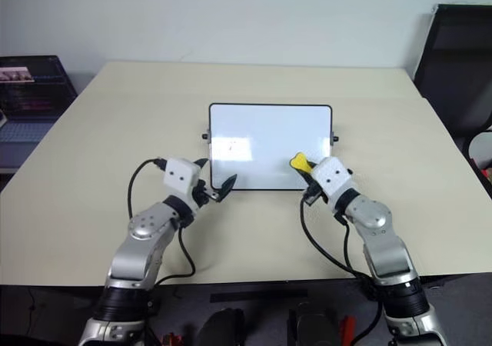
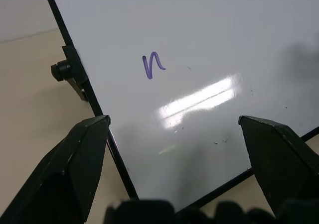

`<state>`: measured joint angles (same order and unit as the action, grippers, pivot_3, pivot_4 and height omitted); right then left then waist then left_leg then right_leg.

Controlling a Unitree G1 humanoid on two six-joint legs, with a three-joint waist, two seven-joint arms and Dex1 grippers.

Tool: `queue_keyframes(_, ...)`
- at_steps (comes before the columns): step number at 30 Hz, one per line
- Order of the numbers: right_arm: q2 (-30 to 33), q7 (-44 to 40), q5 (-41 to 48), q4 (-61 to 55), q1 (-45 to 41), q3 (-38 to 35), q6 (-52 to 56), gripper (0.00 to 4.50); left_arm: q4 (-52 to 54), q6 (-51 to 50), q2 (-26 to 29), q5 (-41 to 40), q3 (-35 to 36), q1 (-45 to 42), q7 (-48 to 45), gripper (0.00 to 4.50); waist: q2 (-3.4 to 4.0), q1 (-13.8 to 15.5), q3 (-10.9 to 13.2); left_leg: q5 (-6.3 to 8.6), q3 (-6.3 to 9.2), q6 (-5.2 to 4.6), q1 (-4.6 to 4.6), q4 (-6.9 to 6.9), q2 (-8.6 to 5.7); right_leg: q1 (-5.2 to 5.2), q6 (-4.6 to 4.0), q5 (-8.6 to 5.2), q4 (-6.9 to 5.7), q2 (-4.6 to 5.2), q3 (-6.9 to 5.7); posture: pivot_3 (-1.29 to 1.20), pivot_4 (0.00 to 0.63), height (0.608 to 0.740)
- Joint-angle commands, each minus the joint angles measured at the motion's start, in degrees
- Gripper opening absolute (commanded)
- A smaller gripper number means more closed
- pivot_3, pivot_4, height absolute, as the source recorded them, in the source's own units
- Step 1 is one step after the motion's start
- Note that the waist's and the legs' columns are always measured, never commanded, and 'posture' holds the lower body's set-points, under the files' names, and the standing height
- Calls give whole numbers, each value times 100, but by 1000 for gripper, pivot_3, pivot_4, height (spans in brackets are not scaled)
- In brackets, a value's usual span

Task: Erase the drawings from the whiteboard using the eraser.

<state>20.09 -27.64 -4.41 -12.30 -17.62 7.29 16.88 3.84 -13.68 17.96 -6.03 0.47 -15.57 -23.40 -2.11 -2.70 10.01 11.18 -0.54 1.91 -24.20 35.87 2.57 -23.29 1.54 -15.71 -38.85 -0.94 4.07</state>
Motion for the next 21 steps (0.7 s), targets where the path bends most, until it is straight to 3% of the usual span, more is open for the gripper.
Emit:
queue_keyframes(1, 6, 119, -68, -58, -141, -1, -79, 662, 171, 57, 50, -39, 40, -135, -30, 4500, 0, 0, 0, 0, 0, 0, 0, 0, 0, 0, 0, 0, 0, 0, 0, 0, 150, 740)
queue_keyframes(21, 24, 203, -26, -38, -408, -58, -196, 662, 132, 97, 41, -10, 16, -247, -80, 4500, 0, 0, 0, 0, 0, 0, 0, 0, 0, 0, 0, 0, -1, 0, 0, 0, 150, 740)
